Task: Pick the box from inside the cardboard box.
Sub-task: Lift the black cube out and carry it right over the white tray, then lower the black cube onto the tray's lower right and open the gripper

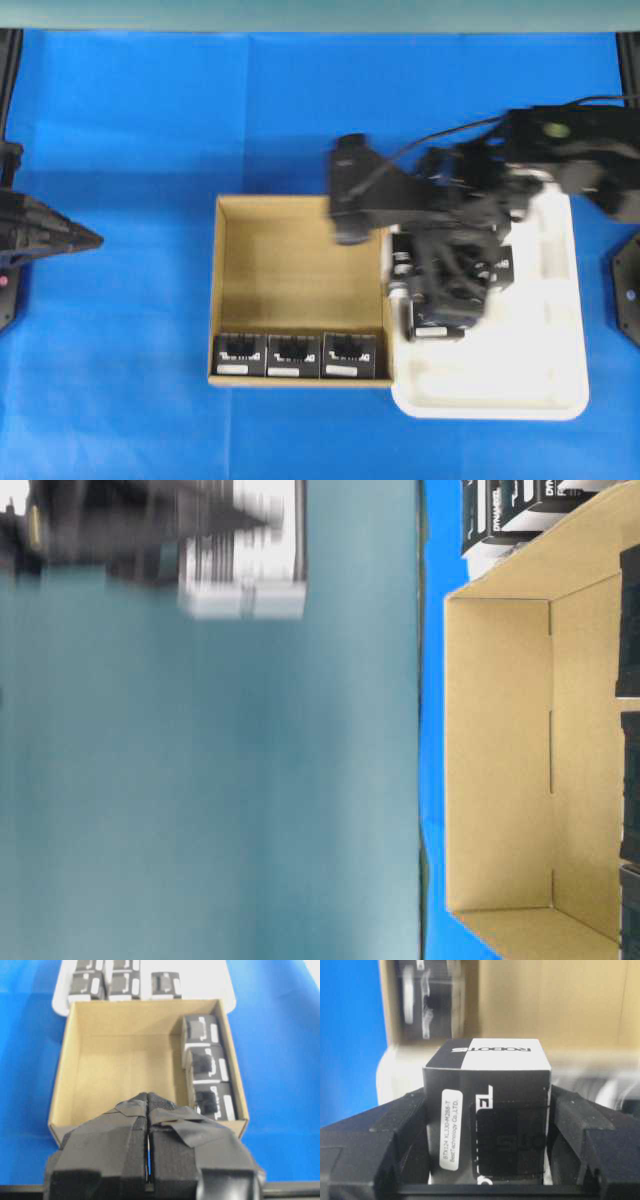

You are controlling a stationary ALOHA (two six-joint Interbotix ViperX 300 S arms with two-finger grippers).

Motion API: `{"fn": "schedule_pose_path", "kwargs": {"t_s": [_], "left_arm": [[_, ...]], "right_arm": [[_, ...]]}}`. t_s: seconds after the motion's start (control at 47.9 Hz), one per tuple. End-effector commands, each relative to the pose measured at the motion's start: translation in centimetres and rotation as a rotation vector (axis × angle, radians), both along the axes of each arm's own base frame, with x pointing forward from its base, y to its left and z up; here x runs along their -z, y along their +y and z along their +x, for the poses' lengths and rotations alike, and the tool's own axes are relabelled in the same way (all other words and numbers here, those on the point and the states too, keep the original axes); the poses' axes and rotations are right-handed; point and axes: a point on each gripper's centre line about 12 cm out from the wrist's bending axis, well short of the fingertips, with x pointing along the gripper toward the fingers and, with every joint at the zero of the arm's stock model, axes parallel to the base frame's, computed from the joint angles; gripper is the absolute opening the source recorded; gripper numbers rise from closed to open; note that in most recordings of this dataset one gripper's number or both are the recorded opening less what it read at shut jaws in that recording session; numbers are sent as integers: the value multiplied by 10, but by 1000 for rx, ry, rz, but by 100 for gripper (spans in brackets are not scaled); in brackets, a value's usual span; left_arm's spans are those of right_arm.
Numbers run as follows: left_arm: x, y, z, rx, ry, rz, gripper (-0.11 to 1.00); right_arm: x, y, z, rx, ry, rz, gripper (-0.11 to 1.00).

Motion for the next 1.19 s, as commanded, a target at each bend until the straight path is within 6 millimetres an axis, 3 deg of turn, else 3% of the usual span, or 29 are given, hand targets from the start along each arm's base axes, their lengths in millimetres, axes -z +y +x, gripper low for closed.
{"fn": "schedule_pose_path", "kwargs": {"t_s": [0.0,0.23,0.439,0.919,1.17], "left_arm": [[-9,0,2,0,-21,0,-6],[-9,0,2,1,-21,-2,-6],[-10,0,3,-1,-21,-6,-6],[-9,0,3,-3,-20,-9,-6],[-9,0,3,-2,-20,-8,-6]], "right_arm": [[9,10,-22,3,17,11,64],[39,27,-71,45,3,27,64],[70,31,-94,56,16,24,64],[125,29,-110,78,-6,-1,64],[147,26,-101,73,-12,-33,64]]}}
